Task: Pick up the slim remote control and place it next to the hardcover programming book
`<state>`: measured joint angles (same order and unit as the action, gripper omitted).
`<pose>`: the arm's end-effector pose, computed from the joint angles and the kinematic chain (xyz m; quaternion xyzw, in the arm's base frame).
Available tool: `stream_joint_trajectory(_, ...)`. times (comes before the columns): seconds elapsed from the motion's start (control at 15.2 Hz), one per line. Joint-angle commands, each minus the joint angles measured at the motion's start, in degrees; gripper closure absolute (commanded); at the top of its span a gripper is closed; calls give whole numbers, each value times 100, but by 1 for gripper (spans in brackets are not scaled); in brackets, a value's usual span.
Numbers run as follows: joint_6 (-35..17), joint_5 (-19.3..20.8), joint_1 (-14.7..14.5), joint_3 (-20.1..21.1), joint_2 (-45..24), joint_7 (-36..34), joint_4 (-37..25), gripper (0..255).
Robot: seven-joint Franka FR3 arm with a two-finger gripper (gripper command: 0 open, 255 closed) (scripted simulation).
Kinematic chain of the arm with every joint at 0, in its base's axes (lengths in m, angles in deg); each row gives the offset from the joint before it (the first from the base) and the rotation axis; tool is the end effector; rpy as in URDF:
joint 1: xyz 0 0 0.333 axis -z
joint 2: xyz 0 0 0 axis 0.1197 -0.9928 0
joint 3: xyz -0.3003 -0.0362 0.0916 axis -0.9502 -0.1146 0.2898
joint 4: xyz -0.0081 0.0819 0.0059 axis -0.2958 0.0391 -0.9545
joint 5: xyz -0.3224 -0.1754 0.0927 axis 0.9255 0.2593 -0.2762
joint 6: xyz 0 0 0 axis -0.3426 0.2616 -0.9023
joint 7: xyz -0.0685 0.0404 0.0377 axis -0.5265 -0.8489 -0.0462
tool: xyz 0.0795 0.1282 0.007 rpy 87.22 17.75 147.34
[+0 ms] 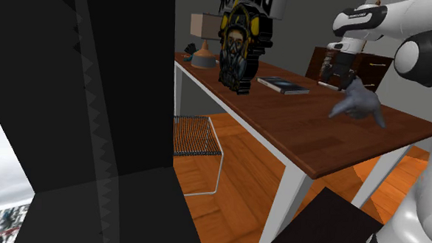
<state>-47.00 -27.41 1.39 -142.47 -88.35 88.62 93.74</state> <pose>0.4381 -0.4013 0.5308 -0.7627 -0.6467 -0.0117 0.0055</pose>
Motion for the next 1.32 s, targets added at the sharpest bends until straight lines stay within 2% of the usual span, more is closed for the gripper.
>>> stream_joint_trajectory(0.0,241,-481,586,67,-600,399,-608,255)
stream_joint_trajectory(0.13,467,-792,1105,194,-1031,618,-1158,255)
stream_joint_trajectory(0.73,-288,-728,827,183,-928,667,-282,255)
stream_joint_trajectory(1.25,-781,-757,730,221,-939,724,223,255)
